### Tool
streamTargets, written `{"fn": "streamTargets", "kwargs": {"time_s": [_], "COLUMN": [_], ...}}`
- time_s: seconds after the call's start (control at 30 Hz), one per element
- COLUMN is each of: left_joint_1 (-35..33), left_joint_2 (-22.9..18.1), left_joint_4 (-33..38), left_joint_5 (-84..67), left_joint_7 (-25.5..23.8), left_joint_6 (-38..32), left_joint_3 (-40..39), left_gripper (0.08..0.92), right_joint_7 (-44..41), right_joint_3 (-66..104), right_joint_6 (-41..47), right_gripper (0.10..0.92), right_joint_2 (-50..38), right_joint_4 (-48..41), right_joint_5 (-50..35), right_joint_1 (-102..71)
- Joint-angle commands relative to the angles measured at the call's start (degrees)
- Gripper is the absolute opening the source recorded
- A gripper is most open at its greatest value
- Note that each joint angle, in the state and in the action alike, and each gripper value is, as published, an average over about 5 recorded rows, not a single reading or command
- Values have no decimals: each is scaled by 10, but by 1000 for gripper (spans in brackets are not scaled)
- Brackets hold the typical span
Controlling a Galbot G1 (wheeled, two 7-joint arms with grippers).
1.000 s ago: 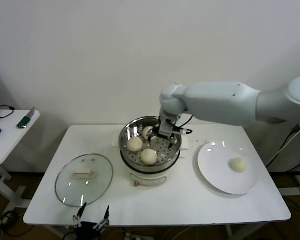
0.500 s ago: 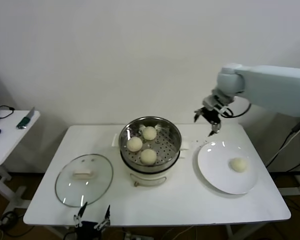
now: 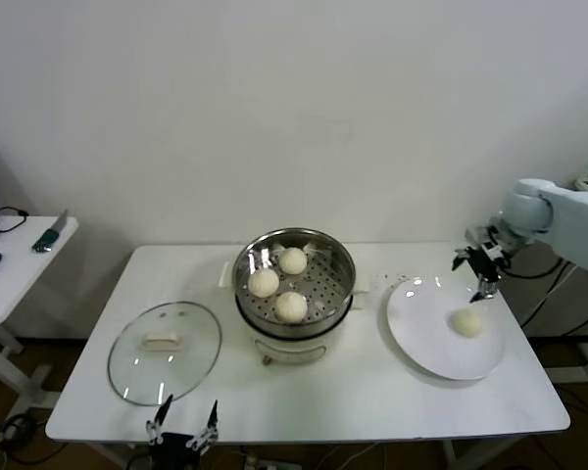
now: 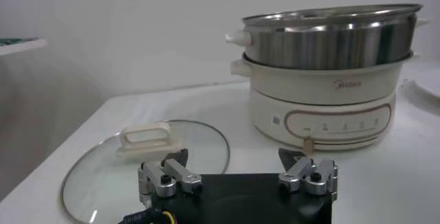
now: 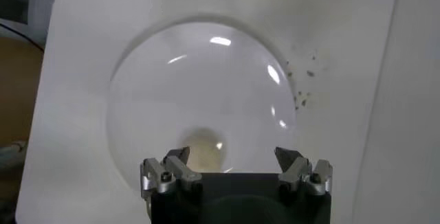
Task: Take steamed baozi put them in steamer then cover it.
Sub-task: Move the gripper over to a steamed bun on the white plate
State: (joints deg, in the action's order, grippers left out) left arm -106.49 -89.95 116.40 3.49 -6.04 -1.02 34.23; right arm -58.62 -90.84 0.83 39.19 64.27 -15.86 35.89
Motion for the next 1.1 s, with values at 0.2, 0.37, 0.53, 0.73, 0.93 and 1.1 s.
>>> {"fn": "streamTargets", "kwargs": {"time_s": [0.2,0.37,0.53,0.73,0.93,1.1], "left_joint_1": [-7,-10,-12,-14,-15,-16], "left_joint_2": [-5,-6,-7,-7,-8,-8], "left_joint_4": [-1,-1,0,1,2,3], "left_joint_5": [3,4,6,6,6,6], "left_joint_7": [0,1,1,1,1,2], "left_joint_6": [-2,-2,-2,-2,-3,-4], "left_joint_3": [3,4,5,6,5,5], "left_gripper": [823,823,823,823,823,823], "right_joint_7": [2,10,11,15,17,14], "right_joint_3": [148,185,207,230,240,245], "right_joint_6": [-8,-12,-19,-25,-33,-33], "right_gripper": [823,823,823,823,823,815], "right_joint_2": [1,21,33,42,49,49], "right_joint_4": [-118,-140,-156,-176,-193,-196], "right_joint_5": [96,101,113,125,133,134], "right_joint_1": [-186,-222,-246,-261,-264,-268]}}
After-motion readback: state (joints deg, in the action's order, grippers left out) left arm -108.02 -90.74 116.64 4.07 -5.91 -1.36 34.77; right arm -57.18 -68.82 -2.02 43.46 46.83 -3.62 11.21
